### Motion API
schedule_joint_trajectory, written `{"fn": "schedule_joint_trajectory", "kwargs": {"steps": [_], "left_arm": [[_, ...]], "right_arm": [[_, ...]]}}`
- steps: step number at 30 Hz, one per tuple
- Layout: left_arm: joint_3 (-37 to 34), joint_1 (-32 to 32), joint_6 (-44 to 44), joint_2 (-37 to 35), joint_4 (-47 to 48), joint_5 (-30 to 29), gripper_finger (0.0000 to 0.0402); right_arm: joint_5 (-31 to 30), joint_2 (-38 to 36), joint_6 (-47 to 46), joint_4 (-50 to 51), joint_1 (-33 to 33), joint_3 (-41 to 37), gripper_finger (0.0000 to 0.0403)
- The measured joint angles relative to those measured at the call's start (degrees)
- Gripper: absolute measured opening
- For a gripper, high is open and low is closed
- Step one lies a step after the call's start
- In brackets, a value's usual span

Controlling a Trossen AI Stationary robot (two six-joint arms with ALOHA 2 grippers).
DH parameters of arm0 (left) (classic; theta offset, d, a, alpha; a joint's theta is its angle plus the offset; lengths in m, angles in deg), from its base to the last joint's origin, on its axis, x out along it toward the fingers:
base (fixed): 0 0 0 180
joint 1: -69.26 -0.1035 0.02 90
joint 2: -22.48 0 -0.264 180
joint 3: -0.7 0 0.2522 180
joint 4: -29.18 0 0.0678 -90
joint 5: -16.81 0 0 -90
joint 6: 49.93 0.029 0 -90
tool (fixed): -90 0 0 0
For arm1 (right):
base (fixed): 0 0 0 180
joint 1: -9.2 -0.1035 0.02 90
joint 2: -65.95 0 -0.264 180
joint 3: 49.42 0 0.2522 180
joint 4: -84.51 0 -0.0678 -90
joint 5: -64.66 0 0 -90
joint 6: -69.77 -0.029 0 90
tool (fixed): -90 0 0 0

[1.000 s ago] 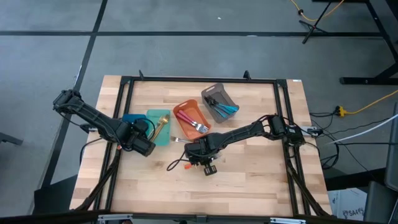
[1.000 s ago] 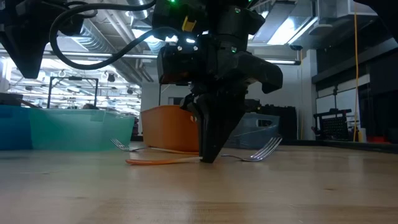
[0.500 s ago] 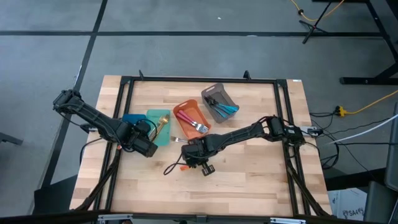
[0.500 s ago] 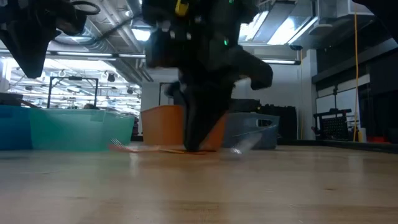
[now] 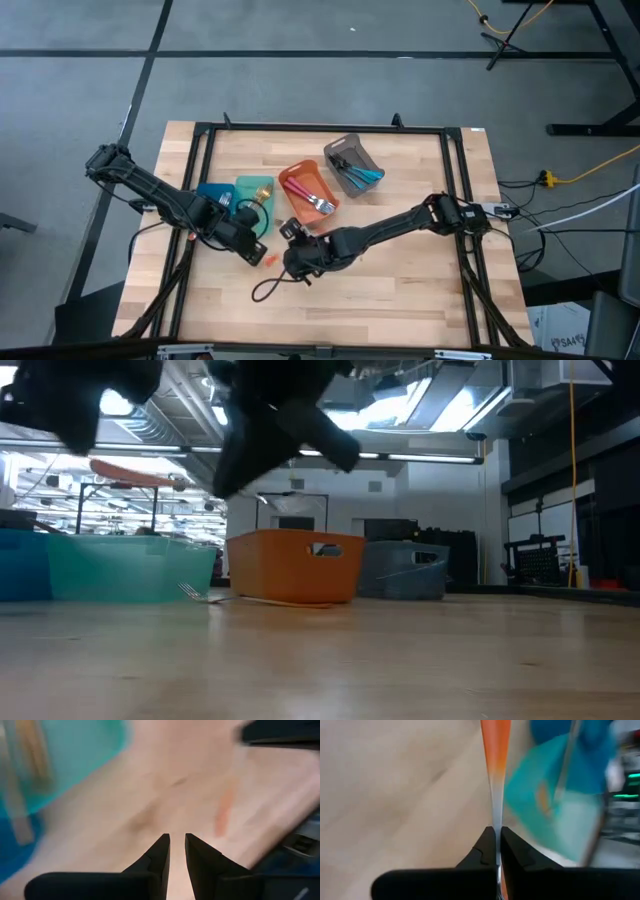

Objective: Sort silverware by color (type)
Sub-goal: Put the orange fork into the blue bin

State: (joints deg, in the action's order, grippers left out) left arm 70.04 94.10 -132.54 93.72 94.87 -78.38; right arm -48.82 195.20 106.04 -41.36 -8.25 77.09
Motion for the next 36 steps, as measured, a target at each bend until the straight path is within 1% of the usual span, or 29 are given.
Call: {"fn": "schedule_joint_trajectory", "kwargs": {"steps": [3,5,8,13,16,23,26,36], "left_arm": [[0.00,0.00,2.39,0.00,-6.45,-0.02,0.0053],[0.00,0.00,3.65,0.00,-9.60,-0.02,0.0053],[0.00,0.00,4.88,0.00,-11.92,-0.05,0.0053],[0.00,-0.01,5.16,0.00,-12.42,-0.21,0.0053],[0.00,0.00,5.16,0.00,-12.40,-0.24,0.0053],[0.00,0.00,5.18,-0.02,-12.38,-0.30,0.0053],[0.00,0.00,5.20,-0.02,-12.38,-1.46,0.0053],[0.00,0.00,5.20,-0.02,-12.38,-2.29,0.0053]], "right_arm": [[-5.06,0.00,4.63,-3.42,-0.73,0.06,0.0000],[-6.06,0.00,6.32,-4.91,-1.05,0.09,0.0000],[-6.22,0.00,7.47,-7.77,-1.44,0.09,0.0000],[-7.94,-0.02,10.87,-11.93,-1.83,0.09,0.0000],[-7.94,-0.04,11.78,-13.23,-1.81,0.09,0.0000],[-7.94,-0.07,11.71,-13.55,-1.81,0.09,0.0000],[-7.96,-0.07,10.66,-13.78,-1.81,0.09,0.0000],[-8.03,-0.26,10.23,-17.14,-1.79,0.09,0.0000]]}}
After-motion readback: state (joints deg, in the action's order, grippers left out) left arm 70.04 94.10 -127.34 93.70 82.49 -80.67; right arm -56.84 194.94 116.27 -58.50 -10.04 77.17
